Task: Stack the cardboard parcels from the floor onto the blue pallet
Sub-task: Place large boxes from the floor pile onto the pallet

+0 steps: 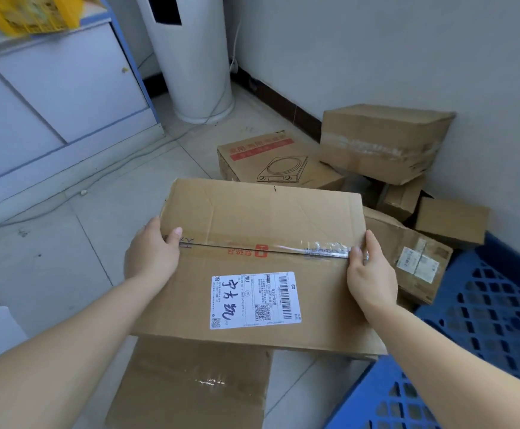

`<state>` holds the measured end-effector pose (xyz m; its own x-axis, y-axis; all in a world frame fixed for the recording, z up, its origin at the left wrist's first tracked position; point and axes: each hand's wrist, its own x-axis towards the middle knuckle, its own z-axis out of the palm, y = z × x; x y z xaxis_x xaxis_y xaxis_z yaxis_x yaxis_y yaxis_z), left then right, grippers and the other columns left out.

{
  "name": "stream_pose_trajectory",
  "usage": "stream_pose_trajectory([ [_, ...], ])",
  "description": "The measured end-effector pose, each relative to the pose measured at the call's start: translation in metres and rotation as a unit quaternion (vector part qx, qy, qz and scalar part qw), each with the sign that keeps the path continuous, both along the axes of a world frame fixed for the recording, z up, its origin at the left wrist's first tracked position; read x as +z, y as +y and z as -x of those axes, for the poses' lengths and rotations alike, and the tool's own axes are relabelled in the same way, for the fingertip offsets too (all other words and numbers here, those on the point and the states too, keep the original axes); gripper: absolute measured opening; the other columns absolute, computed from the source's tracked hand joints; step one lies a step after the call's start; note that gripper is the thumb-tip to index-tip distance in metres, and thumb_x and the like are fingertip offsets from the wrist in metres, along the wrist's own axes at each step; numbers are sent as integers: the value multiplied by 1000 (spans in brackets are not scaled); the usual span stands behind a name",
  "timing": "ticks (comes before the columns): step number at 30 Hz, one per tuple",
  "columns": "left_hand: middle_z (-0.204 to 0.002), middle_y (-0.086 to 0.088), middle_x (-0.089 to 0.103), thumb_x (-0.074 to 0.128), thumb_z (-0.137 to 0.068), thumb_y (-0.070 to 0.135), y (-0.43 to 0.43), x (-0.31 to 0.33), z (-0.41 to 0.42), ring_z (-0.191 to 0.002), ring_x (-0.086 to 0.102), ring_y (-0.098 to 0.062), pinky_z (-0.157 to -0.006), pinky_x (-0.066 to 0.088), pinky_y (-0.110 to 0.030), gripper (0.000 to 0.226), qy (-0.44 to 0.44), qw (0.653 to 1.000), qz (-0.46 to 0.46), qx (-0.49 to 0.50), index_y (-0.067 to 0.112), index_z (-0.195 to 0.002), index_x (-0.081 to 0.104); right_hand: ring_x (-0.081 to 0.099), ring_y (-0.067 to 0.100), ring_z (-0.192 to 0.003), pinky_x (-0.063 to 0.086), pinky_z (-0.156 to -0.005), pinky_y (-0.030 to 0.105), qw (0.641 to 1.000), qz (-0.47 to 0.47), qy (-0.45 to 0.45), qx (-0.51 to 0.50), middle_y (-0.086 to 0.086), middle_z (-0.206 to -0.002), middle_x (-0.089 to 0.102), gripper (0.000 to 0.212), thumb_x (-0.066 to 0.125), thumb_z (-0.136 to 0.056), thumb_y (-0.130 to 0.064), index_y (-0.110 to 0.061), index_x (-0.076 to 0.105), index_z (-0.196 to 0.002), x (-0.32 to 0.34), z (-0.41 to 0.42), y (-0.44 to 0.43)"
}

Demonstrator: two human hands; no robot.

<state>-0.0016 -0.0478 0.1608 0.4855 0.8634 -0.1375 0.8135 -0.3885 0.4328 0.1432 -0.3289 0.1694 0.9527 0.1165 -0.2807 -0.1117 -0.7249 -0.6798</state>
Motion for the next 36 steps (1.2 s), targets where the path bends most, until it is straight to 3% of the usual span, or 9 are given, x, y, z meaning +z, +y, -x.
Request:
stream_pose_trajectory([
  [7,-117,-11,63,45,-95,41,-47,53,-50,-106,55,-36,-83,43,-40,40,-45,997,28,-60,14,-123,52,48,26,-123,39,-93,34,996,29,-62,-59,5,-139,49,51,34,-100,-33,-24,21,-149,52,-12,-63],
  [13,-115,-14,62,48,-97,29,-114,98,-91,-107,52,-35,-68,24,-33,32,-63,989,41,-126,6,-118,54,47,28,-123,38,-92,35,988,43,-71,-131,6,-138,49,50,34,-100,-31,-24,23,-149,81,-11,-129],
  [17,-100,-11,66,50,-94,35,-146,97,-120,-96,57,-34,-78,43,-38,27,-70,982,40,-171,11,-106,56,47,27,-123,37,-94,36,980,47,-70,-181,5,-139,49,50,34,-100,-30,-24,24,-148,89,-12,-174],
  [20,-95,-9,65,50,-93,36,-181,93,-142,-91,56,-33,-77,45,-39,26,-80,975,44,-205,12,-101,56,47,27,-123,37,-95,36,972,45,-68,-220,5,-139,50,50,35,-99,-31,-25,25,-148,88,-14,-213],
  [23,-97,-5,64,49,-93,38,-223,89,-157,-89,53,-30,-75,41,-37,26,-76,969,53,-230,15,-106,57,46,26,-125,37,-97,37,965,42,-64,-250,2,-140,48,49,35,-99,-31,-26,25,-148,86,-11,-256],
  [30,-107,-8,64,52,-94,34,-327,80,-171,-109,54,-34,-79,35,-35,33,-82,956,78,-272,13,-119,56,45,26,-126,36,-101,41,951,51,-46,-302,1,-142,46,49,35,-99,-31,-27,25,-148,73,2,-350],
  [36,-108,-8,65,51,-94,35,-391,69,-178,-107,54,-34,-78,35,-34,31,-65,951,87,-290,15,-118,56,44,27,-127,35,-101,41,945,56,-37,-320,4,-141,46,49,34,-100,-30,-27,25,-148,60,6,-414],
])
